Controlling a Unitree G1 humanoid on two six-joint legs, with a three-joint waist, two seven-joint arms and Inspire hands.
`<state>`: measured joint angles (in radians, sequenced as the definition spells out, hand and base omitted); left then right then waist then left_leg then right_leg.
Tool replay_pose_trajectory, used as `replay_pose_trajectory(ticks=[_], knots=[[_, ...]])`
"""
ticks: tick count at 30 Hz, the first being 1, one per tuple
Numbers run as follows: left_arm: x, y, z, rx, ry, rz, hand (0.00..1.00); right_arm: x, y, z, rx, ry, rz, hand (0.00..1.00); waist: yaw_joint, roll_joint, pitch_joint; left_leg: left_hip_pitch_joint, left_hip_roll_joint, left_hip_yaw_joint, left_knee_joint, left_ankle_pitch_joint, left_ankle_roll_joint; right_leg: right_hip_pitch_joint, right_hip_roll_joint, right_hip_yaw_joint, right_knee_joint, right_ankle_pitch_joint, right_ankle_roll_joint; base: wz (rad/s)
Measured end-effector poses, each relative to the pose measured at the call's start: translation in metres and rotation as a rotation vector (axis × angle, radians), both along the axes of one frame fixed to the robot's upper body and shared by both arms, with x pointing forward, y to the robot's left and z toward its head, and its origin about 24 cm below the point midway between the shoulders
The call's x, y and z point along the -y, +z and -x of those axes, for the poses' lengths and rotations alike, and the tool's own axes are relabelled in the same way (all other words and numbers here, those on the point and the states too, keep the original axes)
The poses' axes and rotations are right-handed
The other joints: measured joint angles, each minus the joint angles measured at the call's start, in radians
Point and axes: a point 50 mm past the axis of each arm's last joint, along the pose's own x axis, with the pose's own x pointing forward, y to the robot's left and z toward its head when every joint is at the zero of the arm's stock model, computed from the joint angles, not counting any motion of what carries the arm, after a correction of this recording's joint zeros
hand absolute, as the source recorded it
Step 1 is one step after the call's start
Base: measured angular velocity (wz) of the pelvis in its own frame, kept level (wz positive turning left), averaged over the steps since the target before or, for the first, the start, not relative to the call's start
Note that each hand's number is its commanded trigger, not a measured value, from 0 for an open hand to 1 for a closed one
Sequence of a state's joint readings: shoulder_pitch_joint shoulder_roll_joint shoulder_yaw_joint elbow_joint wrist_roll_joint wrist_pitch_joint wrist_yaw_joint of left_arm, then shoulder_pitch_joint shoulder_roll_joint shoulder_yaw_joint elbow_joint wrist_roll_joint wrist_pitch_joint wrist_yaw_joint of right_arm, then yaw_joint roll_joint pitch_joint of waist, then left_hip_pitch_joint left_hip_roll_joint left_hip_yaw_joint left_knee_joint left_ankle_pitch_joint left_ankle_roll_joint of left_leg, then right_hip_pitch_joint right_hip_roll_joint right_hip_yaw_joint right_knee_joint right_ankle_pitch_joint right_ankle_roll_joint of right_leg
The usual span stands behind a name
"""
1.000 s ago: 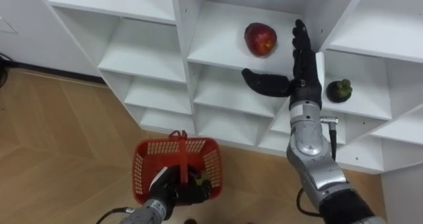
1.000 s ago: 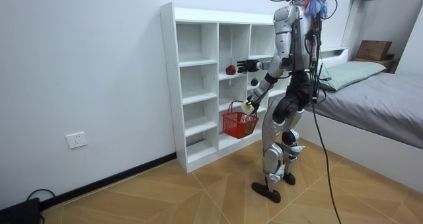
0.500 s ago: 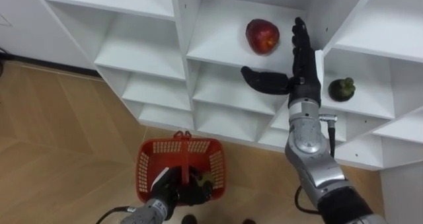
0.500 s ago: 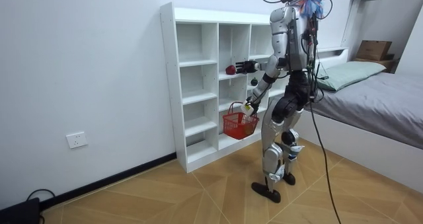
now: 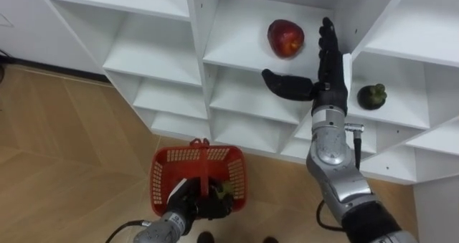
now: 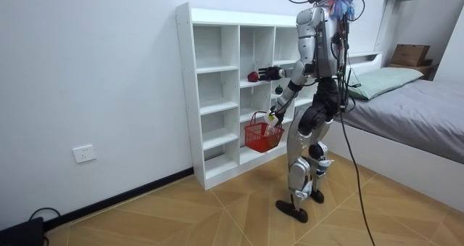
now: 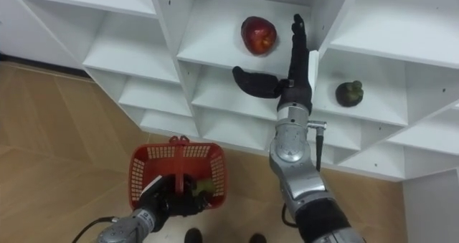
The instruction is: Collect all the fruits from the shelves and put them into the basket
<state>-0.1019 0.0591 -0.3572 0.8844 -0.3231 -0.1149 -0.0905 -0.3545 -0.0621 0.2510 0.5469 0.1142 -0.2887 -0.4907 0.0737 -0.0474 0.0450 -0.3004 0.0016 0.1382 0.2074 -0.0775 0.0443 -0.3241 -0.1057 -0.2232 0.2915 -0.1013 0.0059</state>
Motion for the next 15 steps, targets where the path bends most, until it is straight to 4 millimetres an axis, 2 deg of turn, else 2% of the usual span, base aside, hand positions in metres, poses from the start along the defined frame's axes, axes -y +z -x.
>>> replay_pose_trajectory(ticks=[5,15], knots=[[-0.0004,0.0004,-0.0011,0.002,0.000,-0.002,1.00,0.0007,-0.0003,-0.0001,-0.001,-0.016,0.000,0.00,0.007,-0.005,0.0029,-0.002,0.000,0.000,0.003,0.000,0.000,0.000,0.000,0.000,0.000,0.000,0.000,0.00],[-0.0015,-0.0002,-0.0028,-0.004,0.000,-0.009,1.00,-0.0017,0.0001,-0.0049,-0.012,-0.029,0.004,0.00,0.015,-0.005,0.0030,-0.003,0.001,-0.001,0.010,0.000,0.000,0.002,0.001,-0.001,0.001,0.000,0.000,0.00]])
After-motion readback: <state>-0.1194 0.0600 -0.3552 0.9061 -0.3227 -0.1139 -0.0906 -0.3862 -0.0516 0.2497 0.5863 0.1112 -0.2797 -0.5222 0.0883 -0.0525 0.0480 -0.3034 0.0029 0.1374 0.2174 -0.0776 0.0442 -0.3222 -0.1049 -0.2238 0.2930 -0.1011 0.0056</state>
